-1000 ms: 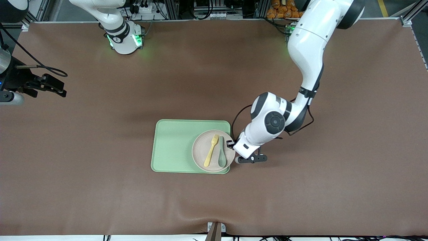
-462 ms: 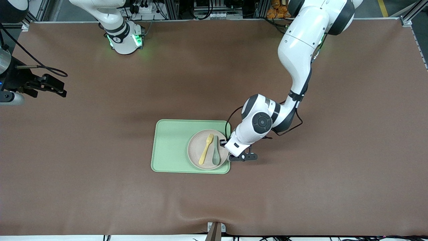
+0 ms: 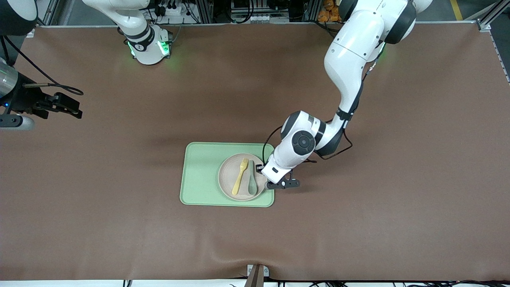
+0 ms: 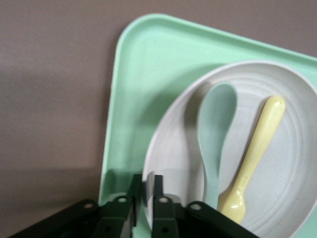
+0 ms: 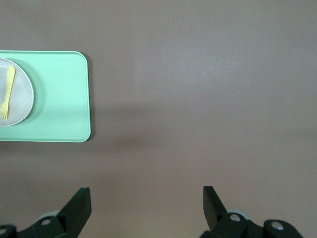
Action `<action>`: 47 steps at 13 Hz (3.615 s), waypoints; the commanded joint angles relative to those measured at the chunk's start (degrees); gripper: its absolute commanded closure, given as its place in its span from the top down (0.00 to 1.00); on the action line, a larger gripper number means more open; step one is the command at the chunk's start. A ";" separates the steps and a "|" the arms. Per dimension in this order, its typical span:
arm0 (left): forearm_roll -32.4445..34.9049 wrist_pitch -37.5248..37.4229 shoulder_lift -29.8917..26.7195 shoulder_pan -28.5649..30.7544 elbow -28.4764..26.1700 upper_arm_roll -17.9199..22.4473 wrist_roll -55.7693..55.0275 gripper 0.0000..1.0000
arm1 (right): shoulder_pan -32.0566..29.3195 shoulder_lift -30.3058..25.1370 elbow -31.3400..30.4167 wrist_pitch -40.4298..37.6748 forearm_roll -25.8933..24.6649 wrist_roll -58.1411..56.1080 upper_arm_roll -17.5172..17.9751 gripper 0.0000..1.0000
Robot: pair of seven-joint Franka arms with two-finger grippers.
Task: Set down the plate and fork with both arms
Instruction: 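Slide the plate with the left gripper onto the green tray, then release the plate and raise the left gripper while the right gripper approaches, then grasp the yellow fork on the plate with the right gripper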
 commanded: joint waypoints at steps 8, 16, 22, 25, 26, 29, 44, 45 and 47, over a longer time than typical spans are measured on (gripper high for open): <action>0.83 -9.74 -14.09 0.17 -0.03 8.41 -1.30 1.00 | 6.41 8.65 9.95 0.15 4.18 3.26 0.91 1.00; 9.07 -35.06 -32.30 12.90 -0.12 9.40 -1.03 1.00 | 18.70 24.91 17.18 14.72 4.45 22.49 0.74 1.00; 10.94 -45.89 -41.87 21.68 -2.12 9.31 10.01 1.00 | 26.97 38.71 25.45 22.97 -0.64 33.48 0.38 1.00; 11.02 -45.89 -46.81 25.30 -6.87 9.22 17.76 1.00 | 29.61 44.25 25.45 27.73 -2.31 38.31 0.38 0.93; 11.89 -45.89 -47.69 25.48 -8.19 9.31 17.95 1.00 | 30.23 46.27 25.54 28.87 -3.54 41.03 0.38 0.88; 15.94 -45.89 -48.48 25.39 -8.99 8.87 17.95 1.00 | 31.99 49.45 25.54 30.73 -4.08 42.11 0.38 0.75; 15.68 -46.86 -49.11 25.39 -10.22 8.69 18.04 1.00 | 34.72 53.85 25.71 33.19 -3.90 46.94 0.47 0.52; 15.51 -46.68 -48.58 25.39 -10.14 8.78 18.04 1.00 | 34.72 53.85 25.71 33.19 -3.90 47.21 0.47 0.52; 15.51 -46.51 -48.14 25.39 -10.13 8.78 18.04 1.00 | 34.89 54.11 25.71 33.19 -3.90 47.38 0.47 0.51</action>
